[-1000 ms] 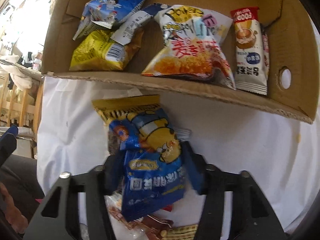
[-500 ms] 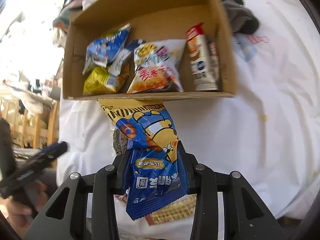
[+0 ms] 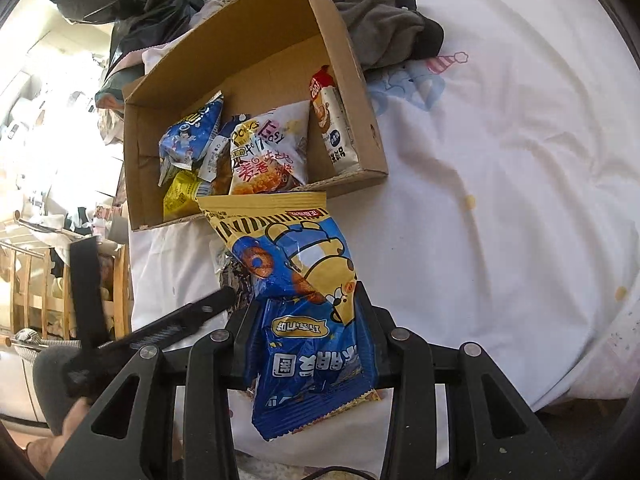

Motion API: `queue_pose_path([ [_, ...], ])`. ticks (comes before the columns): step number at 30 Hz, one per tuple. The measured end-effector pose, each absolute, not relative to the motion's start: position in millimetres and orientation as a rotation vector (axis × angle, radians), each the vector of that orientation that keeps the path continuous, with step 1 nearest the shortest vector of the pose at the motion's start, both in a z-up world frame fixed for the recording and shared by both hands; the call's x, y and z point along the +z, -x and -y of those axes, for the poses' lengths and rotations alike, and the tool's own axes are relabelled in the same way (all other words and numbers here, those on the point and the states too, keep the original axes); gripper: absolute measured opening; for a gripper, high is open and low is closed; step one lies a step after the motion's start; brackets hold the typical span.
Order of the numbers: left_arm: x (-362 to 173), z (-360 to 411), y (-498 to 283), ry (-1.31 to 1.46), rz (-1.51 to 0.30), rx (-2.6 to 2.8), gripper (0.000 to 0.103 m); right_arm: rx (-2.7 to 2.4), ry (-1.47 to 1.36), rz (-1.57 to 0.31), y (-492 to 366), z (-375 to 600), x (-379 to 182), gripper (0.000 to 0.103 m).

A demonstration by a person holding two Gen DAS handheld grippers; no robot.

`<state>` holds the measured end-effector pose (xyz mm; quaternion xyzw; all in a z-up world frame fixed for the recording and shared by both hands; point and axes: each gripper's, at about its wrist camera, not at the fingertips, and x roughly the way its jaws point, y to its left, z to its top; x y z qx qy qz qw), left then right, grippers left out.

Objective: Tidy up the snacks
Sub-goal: 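Grasp the dark dried-meat pack with the left tool while the right tool holds its bag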

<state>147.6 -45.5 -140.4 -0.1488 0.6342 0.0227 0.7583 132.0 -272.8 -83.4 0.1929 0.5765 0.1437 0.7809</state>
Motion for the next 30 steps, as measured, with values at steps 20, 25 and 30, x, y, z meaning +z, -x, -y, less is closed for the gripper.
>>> queue_pose_path([
  [20,-133,45,-154,0.118,-1.322,0.030,0.087,0.338,-0.396,-1.256,-133,263,-84,0.040],
  [25,-145,72,-174,-0.030,-1.327,-0.034,0.087,0.310,-0.391,-1.263,-132,268,-86,0.040],
  [30,-153,71,-187,-0.049,-1.336,-0.059,0.085,0.305,-0.381,-1.261,-133,267,-86,0.040],
])
